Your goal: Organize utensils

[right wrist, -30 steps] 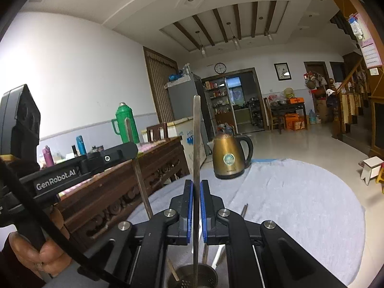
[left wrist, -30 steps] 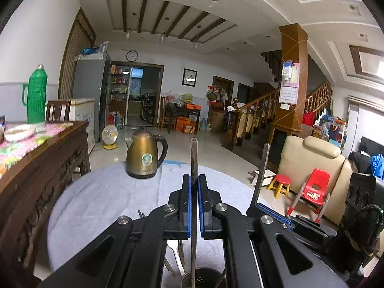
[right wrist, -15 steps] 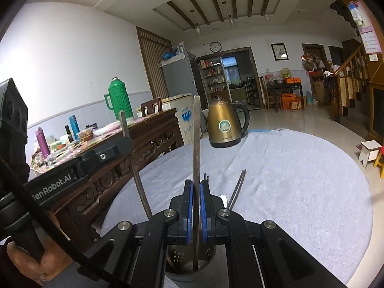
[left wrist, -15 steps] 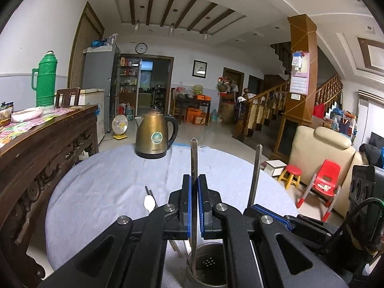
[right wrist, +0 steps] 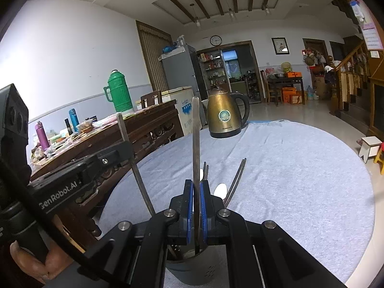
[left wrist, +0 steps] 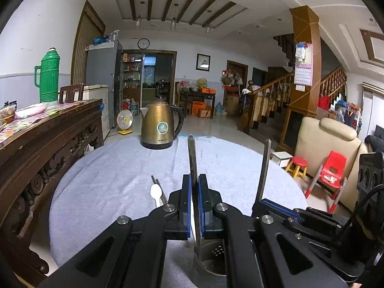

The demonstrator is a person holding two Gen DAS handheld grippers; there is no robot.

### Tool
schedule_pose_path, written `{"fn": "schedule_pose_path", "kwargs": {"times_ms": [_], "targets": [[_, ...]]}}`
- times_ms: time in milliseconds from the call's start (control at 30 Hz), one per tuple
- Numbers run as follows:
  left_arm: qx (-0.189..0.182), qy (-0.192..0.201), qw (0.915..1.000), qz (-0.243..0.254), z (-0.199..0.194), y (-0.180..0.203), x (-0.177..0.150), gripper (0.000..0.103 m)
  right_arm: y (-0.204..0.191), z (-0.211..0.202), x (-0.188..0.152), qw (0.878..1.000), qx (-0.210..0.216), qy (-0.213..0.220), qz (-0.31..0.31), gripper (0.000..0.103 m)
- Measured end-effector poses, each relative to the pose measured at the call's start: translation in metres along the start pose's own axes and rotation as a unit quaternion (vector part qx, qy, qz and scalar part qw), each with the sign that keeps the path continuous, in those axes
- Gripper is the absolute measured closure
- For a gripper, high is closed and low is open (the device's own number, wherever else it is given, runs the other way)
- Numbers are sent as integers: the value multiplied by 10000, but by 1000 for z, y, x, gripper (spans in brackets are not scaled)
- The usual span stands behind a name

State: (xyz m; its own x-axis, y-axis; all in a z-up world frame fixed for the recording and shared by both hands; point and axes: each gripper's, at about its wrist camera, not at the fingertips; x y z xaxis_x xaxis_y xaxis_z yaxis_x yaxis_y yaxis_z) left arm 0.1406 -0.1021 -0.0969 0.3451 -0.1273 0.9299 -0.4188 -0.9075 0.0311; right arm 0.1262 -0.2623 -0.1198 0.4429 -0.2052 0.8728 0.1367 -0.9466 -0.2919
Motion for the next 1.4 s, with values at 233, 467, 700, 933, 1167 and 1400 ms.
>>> {"fn": "schedule_pose_path", "kwargs": {"times_ms": [233,467,700,933,1167,1400], "targets": [[-170,-102,9997,-126,-10,-9,3,44,6,0,2,9997,24,-172,159,76],[-230,-111,9994,-226,-30,-29,7,33,21,-26,25,9989,-86,261,381,76],[252,-1050,9888,-1035,6,-81,-5,30,62,-17,33,9933,-476,-3,1057,76],[537,-1799,9731,-1338,35,-100,-27,30,98,10,15,9795,-500,-656,1838,76],[397,-2314,9636,-1276,75,-108,-25,30,131,62,16,9632,-125,-1534,2203,76],[145,-3060,9391,-1558,148,-139,-27,30,163,137,20,9326,164,-2430,2662,74]]}}
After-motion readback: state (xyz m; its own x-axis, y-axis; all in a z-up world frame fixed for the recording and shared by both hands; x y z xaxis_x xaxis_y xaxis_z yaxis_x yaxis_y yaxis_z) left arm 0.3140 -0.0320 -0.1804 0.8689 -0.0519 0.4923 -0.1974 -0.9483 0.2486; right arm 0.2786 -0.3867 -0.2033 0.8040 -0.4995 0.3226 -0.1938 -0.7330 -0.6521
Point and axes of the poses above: each gripper's, at about its wrist camera, not at the fingertips, and z roughly the way its jaws point, y to its right, x to its top, and after that the axes turned 4 degrees about z, right-handed
